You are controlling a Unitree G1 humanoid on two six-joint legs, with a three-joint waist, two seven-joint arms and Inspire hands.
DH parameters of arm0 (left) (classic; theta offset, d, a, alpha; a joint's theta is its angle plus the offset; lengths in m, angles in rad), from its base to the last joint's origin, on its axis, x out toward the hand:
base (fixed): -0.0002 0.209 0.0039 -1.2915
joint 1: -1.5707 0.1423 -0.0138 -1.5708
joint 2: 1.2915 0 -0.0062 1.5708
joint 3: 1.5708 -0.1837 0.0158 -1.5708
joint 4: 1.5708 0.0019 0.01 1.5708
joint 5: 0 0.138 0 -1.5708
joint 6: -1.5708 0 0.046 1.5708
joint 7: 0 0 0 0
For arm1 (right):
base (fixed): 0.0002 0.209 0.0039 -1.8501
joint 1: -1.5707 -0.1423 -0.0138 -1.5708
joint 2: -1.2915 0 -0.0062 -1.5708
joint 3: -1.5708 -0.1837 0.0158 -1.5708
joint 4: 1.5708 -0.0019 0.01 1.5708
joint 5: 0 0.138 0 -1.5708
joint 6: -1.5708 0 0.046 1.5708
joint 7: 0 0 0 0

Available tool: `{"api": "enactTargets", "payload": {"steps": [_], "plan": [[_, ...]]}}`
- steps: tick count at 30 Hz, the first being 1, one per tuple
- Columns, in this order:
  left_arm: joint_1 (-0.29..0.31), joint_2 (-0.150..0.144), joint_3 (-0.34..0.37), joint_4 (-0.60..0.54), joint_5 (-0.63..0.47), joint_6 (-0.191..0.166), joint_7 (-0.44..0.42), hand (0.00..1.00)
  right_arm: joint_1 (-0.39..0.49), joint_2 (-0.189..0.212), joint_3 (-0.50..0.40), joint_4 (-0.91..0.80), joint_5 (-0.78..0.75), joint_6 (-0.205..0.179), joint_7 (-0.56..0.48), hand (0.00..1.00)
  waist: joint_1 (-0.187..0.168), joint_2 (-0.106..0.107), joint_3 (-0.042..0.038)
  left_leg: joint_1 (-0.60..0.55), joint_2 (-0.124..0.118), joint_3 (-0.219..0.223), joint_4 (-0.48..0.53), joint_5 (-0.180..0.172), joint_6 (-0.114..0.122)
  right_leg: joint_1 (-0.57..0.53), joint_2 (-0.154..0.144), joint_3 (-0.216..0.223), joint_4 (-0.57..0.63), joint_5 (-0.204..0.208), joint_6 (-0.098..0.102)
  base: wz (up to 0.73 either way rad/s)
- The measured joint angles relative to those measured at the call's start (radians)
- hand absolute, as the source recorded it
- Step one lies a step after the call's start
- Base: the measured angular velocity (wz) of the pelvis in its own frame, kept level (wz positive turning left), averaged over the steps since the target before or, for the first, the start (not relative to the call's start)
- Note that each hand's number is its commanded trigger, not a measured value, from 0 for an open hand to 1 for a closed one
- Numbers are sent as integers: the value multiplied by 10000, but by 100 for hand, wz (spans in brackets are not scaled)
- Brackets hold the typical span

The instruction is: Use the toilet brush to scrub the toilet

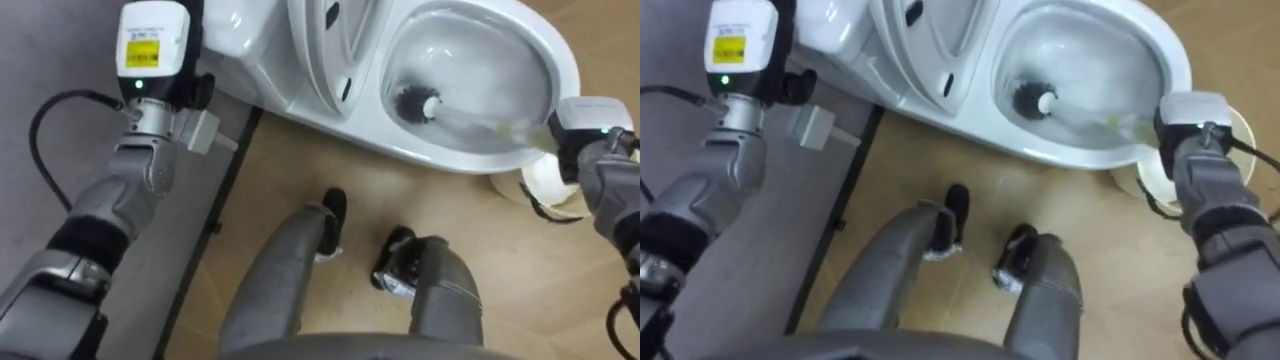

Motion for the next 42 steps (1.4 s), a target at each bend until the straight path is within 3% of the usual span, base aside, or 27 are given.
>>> {"api": "enactTargets", "payload": {"steps": [1,2,5,7,11,13,22,27,32,36,38,39,42], "plan": [[-163,26,1,2,0,56,111,0,-127,-1,73,-122,-15,129,-14,100,0,-80,54,-138,18,2,-5,54,-46,-164,-2,-16,46,8,-33,4],[-239,61,4,8,0,71,202,0,-192,-1,78,-195,-19,190,-15,100,-3,-59,52,-203,23,6,-1,72,-72,-243,-9,-16,84,-1,-46,0],[-387,229,28,-2,3,110,720,0,-536,-13,128,-393,-38,309,-57,100,-14,-213,145,-584,56,-8,-26,171,-207,-675,-8,-44,186,28,-140,3],[-481,346,52,17,4,151,1079,0,-750,-15,169,-671,-34,411,-145,100,56,-324,214,-776,163,39,5,262,-240,-903,85,-3,228,114,-309,-10],[-574,459,96,27,6,196,1276,0,-927,28,162,-677,175,402,-487,100,-45,-416,257,-816,201,-2,-17,296,-294,-916,119,-70,237,98,-401,4],[-551,510,106,69,-11,248,1500,0,-1134,8,161,-668,1156,406,-640,100,-54,-451,275,-833,223,-7,-70,322,-330,-942,145,-78,189,107,-431,0],[-418,493,219,23,1,706,1880,0,-1203,1,-381,-514,3931,410,-1142,100,-404,-476,274,-880,188,8,-92,377,-309,-1038,99,-55,287,113,-444,1],[-403,470,209,8,8,1051,1875,0,-1201,25,-557,-233,4345,365,-1278,100,-626,-480,267,-859,184,38,-106,446,-295,-1020,71,-57,297,146,-449,0],[-351,346,199,68,21,1291,1608,0,-1124,168,-557,-332,3697,412,-1278,100,-677,-471,259,-674,175,71,-140,486,-257,-845,56,-55,269,205,-422,-1],[-273,329,129,131,-4,1391,1038,0,-810,553,-276,-812,2056,602,-992,100,-593,-403,227,-233,245,-7,-289,482,-250,-361,226,-77,-126,306,-313,-10],[-349,325,90,118,6,1421,888,0,-422,552,-127,-1510,1205,815,-670,100,-426,-285,175,-187,367,-14,-305,467,-234,-235,380,-111,-368,380,-253,-12],[-306,323,50,128,10,1412,832,0,-189,543,0,-1943,672,928,-460,100,-395,-120,165,-187,378,-109,-308,467,-231,-147,438,-179,-503,422,-247,-5],[-247,339,-233,55,-112,1348,817,0,426,441,498,-2847,267,1539,8,100,-310,125,154,-210,399,-117,-316,442,-195,-131,482,-170,-609,448,-257,-3]]}}
